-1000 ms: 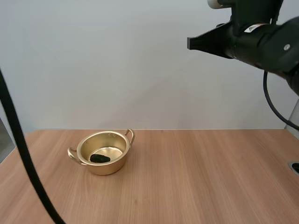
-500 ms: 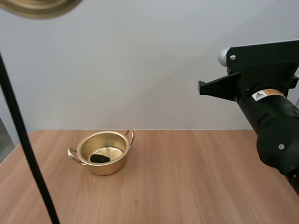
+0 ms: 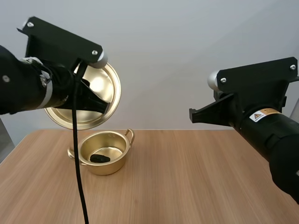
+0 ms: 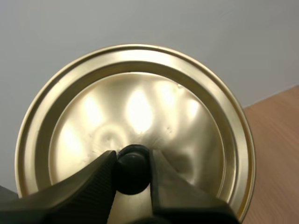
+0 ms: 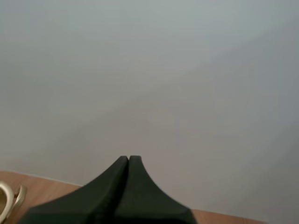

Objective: Open the pot, put the car inside, and close it

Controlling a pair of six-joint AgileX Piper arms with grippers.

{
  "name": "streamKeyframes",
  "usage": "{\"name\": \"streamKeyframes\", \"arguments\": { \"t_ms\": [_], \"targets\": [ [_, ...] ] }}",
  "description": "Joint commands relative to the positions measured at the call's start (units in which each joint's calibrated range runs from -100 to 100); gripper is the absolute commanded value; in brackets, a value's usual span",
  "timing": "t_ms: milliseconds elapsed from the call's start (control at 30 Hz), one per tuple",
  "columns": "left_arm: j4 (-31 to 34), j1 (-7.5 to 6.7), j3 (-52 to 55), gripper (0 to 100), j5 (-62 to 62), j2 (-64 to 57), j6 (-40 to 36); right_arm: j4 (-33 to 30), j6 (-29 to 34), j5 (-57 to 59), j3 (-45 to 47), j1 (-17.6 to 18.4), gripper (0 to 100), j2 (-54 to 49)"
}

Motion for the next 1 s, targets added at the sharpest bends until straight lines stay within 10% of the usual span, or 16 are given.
{"name": "streamKeyframes", "arguments": {
  "t_ms": [0,967],
  "targets": [
    [0.15,0.01,0.02,0,-0.01,5.28,0.07,0.03,0.09,1.94,0.05,-0.13,0,-0.68],
    [0.7,0.01,-1.87,0,-1.56,40.07,1.67,-1.13,0.18,5.09,0.05,-0.66,0,-2.02]
  ]
}}
